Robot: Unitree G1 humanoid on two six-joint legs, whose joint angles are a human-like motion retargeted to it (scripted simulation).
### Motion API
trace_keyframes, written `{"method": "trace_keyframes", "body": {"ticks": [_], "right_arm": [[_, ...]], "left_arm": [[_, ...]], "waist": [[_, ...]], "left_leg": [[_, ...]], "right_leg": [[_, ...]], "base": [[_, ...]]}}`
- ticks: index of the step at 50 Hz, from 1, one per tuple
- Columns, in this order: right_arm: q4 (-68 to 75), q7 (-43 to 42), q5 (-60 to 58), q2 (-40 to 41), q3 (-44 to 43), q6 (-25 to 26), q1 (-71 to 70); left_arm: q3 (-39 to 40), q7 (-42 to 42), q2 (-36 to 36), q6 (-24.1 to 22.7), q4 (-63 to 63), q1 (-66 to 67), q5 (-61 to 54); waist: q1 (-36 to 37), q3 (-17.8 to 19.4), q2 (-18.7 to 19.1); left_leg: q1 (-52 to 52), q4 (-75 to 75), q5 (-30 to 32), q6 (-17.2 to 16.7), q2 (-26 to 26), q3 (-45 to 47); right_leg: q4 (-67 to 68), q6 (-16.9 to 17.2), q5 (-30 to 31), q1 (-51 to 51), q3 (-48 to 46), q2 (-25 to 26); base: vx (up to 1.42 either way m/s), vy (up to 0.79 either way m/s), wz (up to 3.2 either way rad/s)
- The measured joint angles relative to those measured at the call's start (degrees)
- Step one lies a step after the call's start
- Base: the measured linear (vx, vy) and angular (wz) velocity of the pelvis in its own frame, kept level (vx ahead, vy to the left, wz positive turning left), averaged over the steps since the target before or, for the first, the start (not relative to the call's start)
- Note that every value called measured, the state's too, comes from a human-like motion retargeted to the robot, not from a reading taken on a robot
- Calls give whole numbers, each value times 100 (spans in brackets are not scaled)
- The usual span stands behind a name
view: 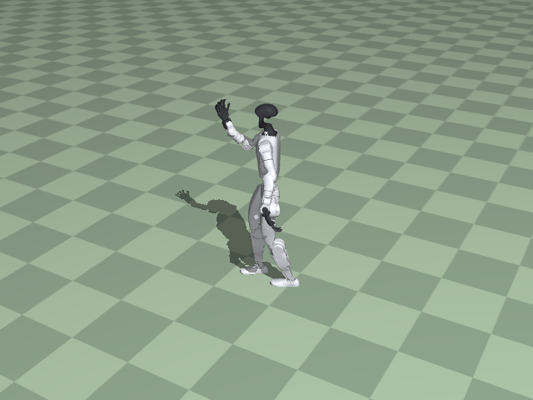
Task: Kungfu
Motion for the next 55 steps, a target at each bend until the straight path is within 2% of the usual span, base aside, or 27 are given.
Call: {"method": "trace_keyframes", "body": {"ticks": [2,4,5,7,10,13,15,20,25,28,30,33,35,38,40,41,43,44,45,47,50,51,53,55], "right_arm": [[-18,107,-13,-46,-175,55,231],[-61,164,-9,-67,-294,76,414],[-80,160,-23,-58,-311,55,475],[-56,45,-138,-81,-282,-20,536],[52,-66,-316,-168,-269,11,577],[143,32,-294,-238,-302,105,561],[200,107,-241,-263,-332,122,549],[295,35,-174,-324,-426,83,518],[407,39,-285,-473,-534,84,444],[552,29,-413,-509,-534,82,408],[691,49,-490,-497,-534,107,413],[1059,127,-571,-377,-527,104,472],[1440,192,-707,-231,-532,88,528],[2258,398,-1242,15,-660,131,862],[2998,640,-1873,238,-735,198,1323],[3467,759,-2285,286,-786,268,1499],[4724,885,-3294,293,-1005,538,1685],[5441,921,-3887,272,-1128,807,1768],[6163,957,-4501,251,-1244,1126,1867],[7396,850,-5817,295,-1501,2086,2212],[8874,286,-7250,422,-1778,3522,2876],[9131,242,-7662,480,-1893,3815,3235],[9328,338,-8291,595,-1957,4263,4129],[9334,520,-8607,650,-1885,4418,5116]], "left_arm": [[-74,140,-59,66,-96,157,44],[-60,465,-297,191,-14,260,-47],[-45,643,-450,273,72,297,-130],[-91,889,-719,284,332,378,-278],[-235,1003,-1004,199,700,618,-182],[-168,1078,-1284,354,1169,958,106],[-57,1085,-1486,514,1579,1175,89],[385,897,-1796,844,2513,1677,-67],[713,828,-1826,1090,3131,1974,106],[948,732,-1792,1084,3255,2113,108],[1161,673,-1770,1016,3212,2205,23],[1481,595,-1687,801,3081,2219,-414],[1671,634,-1626,839,2966,2120,-801],[1822,1077,-1307,1001,2948,1715,-1369],[1862,1555,-1028,1114,3170,1291,-1664],[1875,1808,-949,1252,3255,921,-1737],[1720,2371,-890,1614,3311,53,-1974],[1539,2660,-891,1706,3311,-396,-2155],[1328,2945,-895,1743,3311,-836,-2357],[962,3484,-923,1558,3272,-1733,-2509],[597,3612,-994,983,2471,-2792,-2034],[513,3431,-1065,732,1986,-3075,-1852],[378,3085,-1244,161,1053,-3667,-1585],[189,2944,-1433,-434,183,-4312,-1591]], "waist": [[179,-158,-50],[208,-233,-166],[152,-244,-230],[-4,-237,-372],[142,-281,-622],[472,-391,-720],[730,-423,-764],[1347,-303,-854],[1968,-58,-738],[2195,39,-738],[2236,28,-794],[2292,-39,-875],[2334,-94,-1042],[2176,-462,-1150],[2000,-802,-1247],[2004,-840,-1202],[2014,-784,-961],[1966,-770,-800],[1892,-778,-637],[1697,-750,-511],[1305,-706,-357],[1072,-662,-285],[691,-530,-199],[295,-382,-174]], "left_leg": [[10,424,517,-186,23,110],[-208,1010,1385,-463,72,544],[-366,1340,1793,-701,92,803],[-738,2148,2183,-952,358,1683],[-1367,3234,2016,-963,477,2481],[-2086,3681,1926,-1225,295,2652],[-2530,3663,1884,-1226,269,2764],[-3332,2388,2137,-994,412,2804],[-3713,376,2589,-736,516,2603],[-3888,-594,2319,-792,510,2875],[-3956,-1030,1933,-966,512,3501],[-3861,-842,1584,-612,612,4058],[-3804,-433,1267,-55,536,3998],[-4056,-67,2081,-77,955,3663],[-4347,580,2112,-180,1198,3423],[-4328,796,2048,-170,1324,3381],[-4099,1137,1710,-114,1575,3256],[-3915,1201,1504,-104,1661,3131],[-3719,1223,1305,-108,1727,2979],[-3375,1209,1071,-61,1672,2774],[-2624,829,830,61,1335,2491],[-2360,681,758,91,1191,2301],[-1759,319,660,205,865,2020],[-1111,-86,602,368,436,1722]], "right_leg": [[129,159,-298,241,-408,-157],[-50,228,-431,575,-646,-279],[-168,253,-468,754,-807,-358],[-425,348,-482,1081,-966,-453],[-699,579,-471,1451,-1033,-572],[-848,803,-487,1628,-1122,-537],[-907,896,-511,1723,-1094,-476],[-953,1045,-638,2021,-791,-230],[-999,1221,-806,2465,-468,165],[-1002,1398,-897,2756,-352,229],[-992,1515,-864,2881,-372,213],[-911,1739,-587,3029,-236,255],[-860,2041,-286,3129,-160,122],[-749,2112,627,3021,-567,590],[-368,2112,1422,2838,-829,846],[-62,2112,1807,2724,-899,904],[531,2112,2503,2562,-1181,1055],[802,2112,2621,2469,-1467,1080],[1063,2112,2634,2361,-1807,1076],[1563,2112,2004,2099,-1971,862],[1933,2112,1255,1559,-1798,501],[1925,2112,1010,1351,-1670,468],[1820,2112,602,993,-1338,276],[1636,2112,284,693,-1060,-192]], "base": [[64,-52,26],[51,-48,51],[47,-52,83],[41,-49,87],[45,-50,16],[45,-44,-39],[40,-33,-63],[44,-33,-60],[53,-30,-63],[68,-27,-49],[81,-26,-23],[74,-23,-39],[105,-33,-61],[97,-76,-4],[109,-90,26],[100,-65,4],[82,-32,25],[79,-13,53],[94,-4,64],[107,8,70],[109,15,123],[99,12,186],[97,10,172],[85,11,165]]}}
